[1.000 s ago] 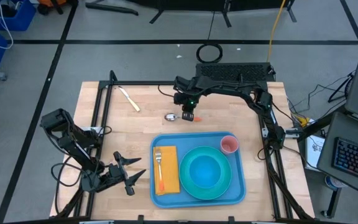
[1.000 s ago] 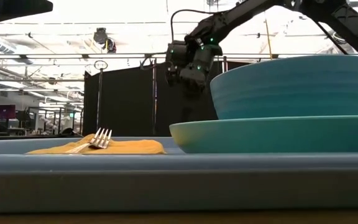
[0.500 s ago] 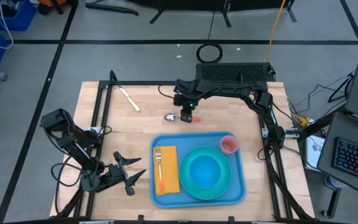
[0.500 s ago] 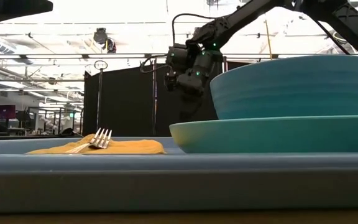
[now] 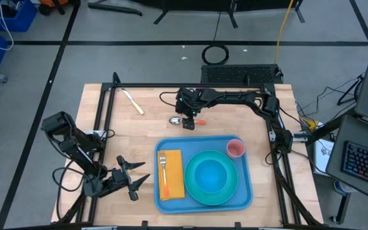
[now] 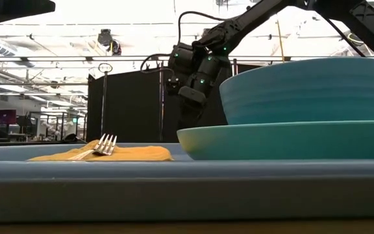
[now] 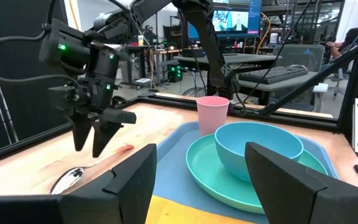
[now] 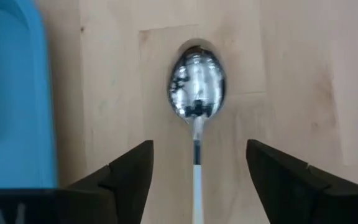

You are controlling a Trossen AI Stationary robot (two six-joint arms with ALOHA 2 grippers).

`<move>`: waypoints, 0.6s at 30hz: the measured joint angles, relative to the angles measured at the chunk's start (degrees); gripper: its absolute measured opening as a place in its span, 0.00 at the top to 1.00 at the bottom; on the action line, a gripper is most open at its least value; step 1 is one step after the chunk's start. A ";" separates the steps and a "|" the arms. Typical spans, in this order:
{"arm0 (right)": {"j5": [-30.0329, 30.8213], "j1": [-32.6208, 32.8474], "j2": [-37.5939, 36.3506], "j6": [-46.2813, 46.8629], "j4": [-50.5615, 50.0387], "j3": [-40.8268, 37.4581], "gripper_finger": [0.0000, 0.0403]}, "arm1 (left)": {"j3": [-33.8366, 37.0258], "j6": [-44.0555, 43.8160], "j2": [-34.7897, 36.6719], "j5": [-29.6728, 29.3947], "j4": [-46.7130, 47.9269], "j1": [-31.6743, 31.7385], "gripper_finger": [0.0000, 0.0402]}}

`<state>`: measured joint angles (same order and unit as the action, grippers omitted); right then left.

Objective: Set up tray
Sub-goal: Put the orange spoon on the yellow napkin to the right of the orange fork

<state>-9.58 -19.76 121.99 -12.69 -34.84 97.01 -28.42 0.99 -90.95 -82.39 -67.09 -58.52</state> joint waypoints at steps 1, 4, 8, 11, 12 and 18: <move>-0.79 -0.02 0.01 0.24 -0.02 0.00 0.39 | 0.00 0.00 0.00 0.00 0.00 0.00 0.38; -1.12 -0.28 0.37 1.01 0.54 0.00 0.40 | 0.00 0.00 -0.01 0.13 0.00 0.00 0.38; -3.52 -0.83 1.47 1.70 0.39 0.09 0.40 | 0.00 0.02 0.00 0.34 0.00 0.00 0.38; -3.83 -1.24 3.03 2.21 -0.53 0.04 0.40 | 0.00 0.02 0.01 0.33 0.00 0.05 0.38; -3.80 -1.27 3.61 2.19 -0.25 0.04 0.40 | 0.00 0.02 0.01 0.37 0.02 0.07 0.38; 0.04 -1.10 4.37 1.05 1.01 0.09 0.40 | 0.00 0.19 0.01 0.37 0.01 0.04 0.38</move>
<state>-9.54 -20.86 126.37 -11.64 -33.83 97.10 -28.42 1.18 -90.94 -82.02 -67.08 -58.48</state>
